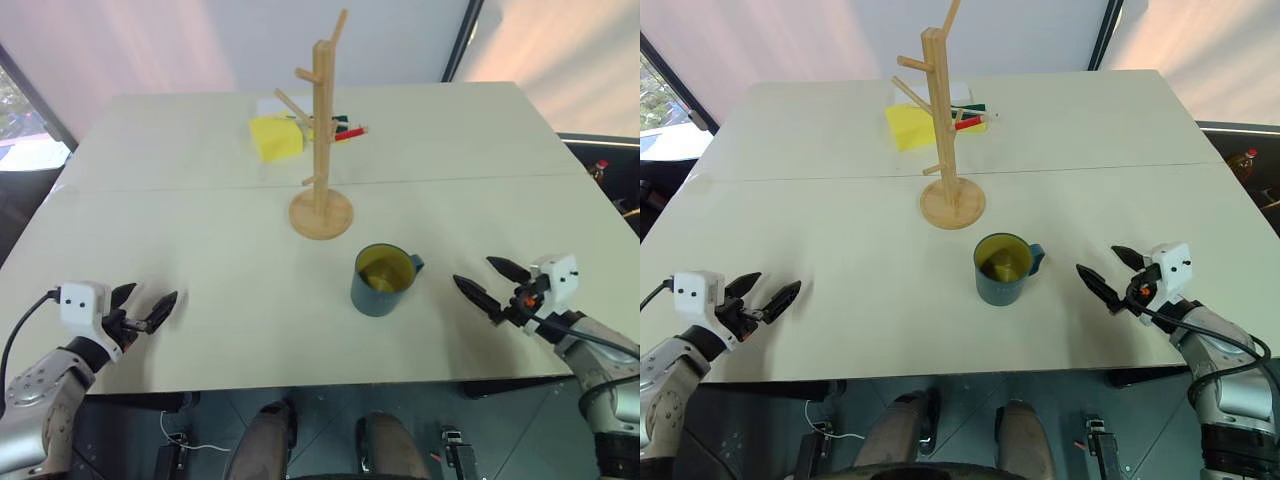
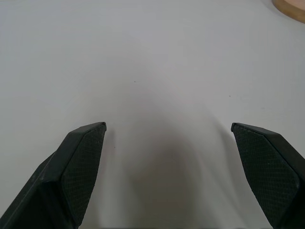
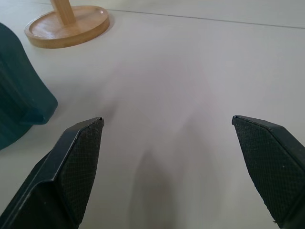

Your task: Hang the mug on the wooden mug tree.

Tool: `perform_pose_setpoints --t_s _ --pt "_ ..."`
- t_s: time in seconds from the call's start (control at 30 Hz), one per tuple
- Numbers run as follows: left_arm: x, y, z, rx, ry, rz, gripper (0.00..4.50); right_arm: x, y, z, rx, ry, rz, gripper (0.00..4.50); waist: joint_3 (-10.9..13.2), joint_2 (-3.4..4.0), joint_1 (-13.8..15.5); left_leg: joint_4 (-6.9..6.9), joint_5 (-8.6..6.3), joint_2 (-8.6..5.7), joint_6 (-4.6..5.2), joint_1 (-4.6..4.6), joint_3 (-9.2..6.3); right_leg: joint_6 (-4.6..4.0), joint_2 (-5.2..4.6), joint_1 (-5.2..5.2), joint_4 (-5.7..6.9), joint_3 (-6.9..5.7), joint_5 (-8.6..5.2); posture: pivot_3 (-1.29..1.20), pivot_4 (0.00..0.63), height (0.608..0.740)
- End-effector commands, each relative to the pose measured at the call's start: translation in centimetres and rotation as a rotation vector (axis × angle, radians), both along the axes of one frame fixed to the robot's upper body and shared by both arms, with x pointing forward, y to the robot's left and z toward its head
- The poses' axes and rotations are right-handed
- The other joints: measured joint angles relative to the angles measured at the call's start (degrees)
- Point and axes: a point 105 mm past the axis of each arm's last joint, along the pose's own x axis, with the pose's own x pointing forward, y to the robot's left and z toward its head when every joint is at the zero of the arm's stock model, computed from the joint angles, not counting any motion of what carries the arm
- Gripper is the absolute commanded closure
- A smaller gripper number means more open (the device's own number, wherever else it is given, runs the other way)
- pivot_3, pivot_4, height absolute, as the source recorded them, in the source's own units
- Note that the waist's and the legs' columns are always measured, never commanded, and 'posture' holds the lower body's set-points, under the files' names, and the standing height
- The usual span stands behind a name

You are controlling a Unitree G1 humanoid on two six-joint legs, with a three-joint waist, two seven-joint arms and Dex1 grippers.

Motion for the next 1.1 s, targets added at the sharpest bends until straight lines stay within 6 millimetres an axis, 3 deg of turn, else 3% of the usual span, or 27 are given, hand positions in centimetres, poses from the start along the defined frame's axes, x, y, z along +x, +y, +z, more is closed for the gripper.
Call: perform_pose_setpoints --t_s 0.03,0.4,0.53,0.73,0.87,1.1 --pt "0.0 0.4 1.4 0.013 -0.055 0.026 0.0 0.1 0.1 1.2 -0.017 -0.042 0.004 0.02 0.0 0.0 0.0 0.0 0.0 0.0 0.0 0.0 0.0 0.0 0.0 0.0 0.0 0.0 0.0 0.0 0.15 0.74" --pt "1.0 -1.3 1.3 0.012 -0.056 -0.039 0.0 -0.2 0.1 1.2 -0.021 -0.053 -0.017 0.02 0.0 0.0 0.0 0.02 0.01 0.0 0.0 0.01 -0.01 0.0 0.12 0.0 0.06 0.0 0.0 0.0 0.15 0.74" --pt "1.1 -7.3 1.3 0.041 -0.064 -0.301 0.0 -0.6 0.5 0.9 -0.009 -0.04 -0.025 0.02 0.0 0.0 0.3 0.03 0.01 -0.01 0.0 0.0 0.0 0.01 0.13 0.01 0.06 0.01 0.0 0.0 0.15 0.74" --pt "0.7 -12.8 2.2 0.004 -0.096 -0.564 0.0 -1.2 0.3 1.3 -0.001 -0.06 -0.048 0.02 0.0 0.03 0.9 0.04 0.02 0.05 -0.02 0.02 0.01 0.0 0.17 -0.01 0.1 0.05 0.01 0.0 0.15 0.74" --pt "0.1 -15.2 1.9 0.056 -0.078 -0.738 0.0 -2.7 1.1 1.6 0.012 -0.067 -0.022 0.02 0.0 0.06 1.2 0.02 0.02 0.05 -0.02 0.03 0.01 0.0 0.23 0.01 0.11 0.04 0.0 0.0 0.15 0.74" --pt "-0.2 -17.2 2.1 0.024 -0.076 -0.861 0.0 -4.3 5.3 1.0 0.004 -0.074 0.048 0.02 0.0 0.06 0.8 0.05 0.03 0.05 0.0 0.04 0.0 0.0 0.24 0.01 0.12 0.05 0.0 0.0 0.15 0.74"
